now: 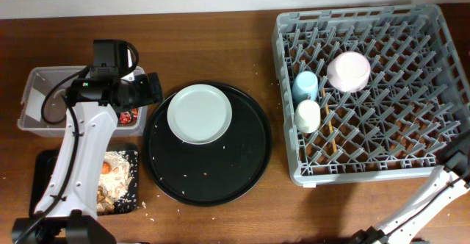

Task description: Sort waste into correct bins and load items into the dishwasher rack

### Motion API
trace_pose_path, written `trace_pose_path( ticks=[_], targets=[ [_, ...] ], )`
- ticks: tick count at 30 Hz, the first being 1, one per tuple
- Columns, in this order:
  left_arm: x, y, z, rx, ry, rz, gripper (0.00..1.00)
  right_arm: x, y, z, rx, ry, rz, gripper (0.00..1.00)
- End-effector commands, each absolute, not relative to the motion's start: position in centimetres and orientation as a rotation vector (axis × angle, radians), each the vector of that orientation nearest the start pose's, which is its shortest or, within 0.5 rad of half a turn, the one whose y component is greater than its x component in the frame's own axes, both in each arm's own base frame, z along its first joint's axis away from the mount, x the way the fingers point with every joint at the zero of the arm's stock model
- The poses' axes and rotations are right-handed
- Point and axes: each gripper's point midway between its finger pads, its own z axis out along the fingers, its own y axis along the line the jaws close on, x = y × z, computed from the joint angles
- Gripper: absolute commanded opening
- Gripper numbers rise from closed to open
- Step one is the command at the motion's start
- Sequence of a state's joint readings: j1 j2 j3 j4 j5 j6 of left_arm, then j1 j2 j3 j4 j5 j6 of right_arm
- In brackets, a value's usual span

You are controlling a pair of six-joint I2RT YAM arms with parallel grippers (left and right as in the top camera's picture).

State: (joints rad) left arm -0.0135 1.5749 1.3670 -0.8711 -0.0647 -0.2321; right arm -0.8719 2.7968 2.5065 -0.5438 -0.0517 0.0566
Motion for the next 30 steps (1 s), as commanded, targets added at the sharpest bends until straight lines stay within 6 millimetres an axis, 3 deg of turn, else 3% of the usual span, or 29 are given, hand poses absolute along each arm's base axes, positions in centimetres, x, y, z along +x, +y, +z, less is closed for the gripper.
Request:
trace_pose_path(
  ticks=[1, 5, 7, 9, 12, 14, 16, 19, 28, 30],
  targets=[
    [39.0, 0.7, 17.2, -0.320, 2.616, 0.013, 0.99, 42.0, -51.6, -1.9, 1.158, 2.269, -0.315, 0.04],
    [39.0, 0.7, 17.2, -0.320, 2.616, 0.014, 0.99, 41.2, -50.8, 1.2, 1.127, 2.320, -0.331, 0.04],
    [39.0, 0.7, 17.2, -0.320, 2.616, 0.013, 0.99, 42.3, -50.1, 3.9, 1.070, 2.285, -0.257, 0.04],
    [39.0, 0.7, 17.2, -0.320, 2.616, 0.013, 0.99, 44.7, -50.4, 8.9, 0.956, 2.166, -0.220, 0.04],
    [39.0, 0.7, 17.2, -0.320, 2.616, 0.014, 0.99, 47.5, -51.6, 10.1, 0.862, 2.052, -0.282, 0.04],
    [39.0, 0.7, 17.2, -0.320, 2.616, 0.014, 0.99, 49.5, -51.9, 8.8, 0.821, 2.008, -0.322, 0.04],
    [39.0, 0.7, 17.2, -0.320, 2.616, 0.014, 0.99, 50.8, -52.1, 1.3, 0.815, 2.022, -0.343, 0.04],
    [39.0, 0.7, 17.2, -0.320, 2.616, 0.014, 0.99, 49.7, -52.5, -3.4, 0.860, 2.068, -0.404, 0.05],
    [39.0, 0.7, 17.2, -0.320, 2.616, 0.014, 0.99, 47.2, -50.2, -5.3, 0.953, 2.251, -0.331, 0.04],
    [39.0, 0.7, 17.2, -0.320, 2.616, 0.014, 0.99, 46.3, -49.7, -4.1, 0.980, 2.291, -0.328, 0.04]
  ],
)
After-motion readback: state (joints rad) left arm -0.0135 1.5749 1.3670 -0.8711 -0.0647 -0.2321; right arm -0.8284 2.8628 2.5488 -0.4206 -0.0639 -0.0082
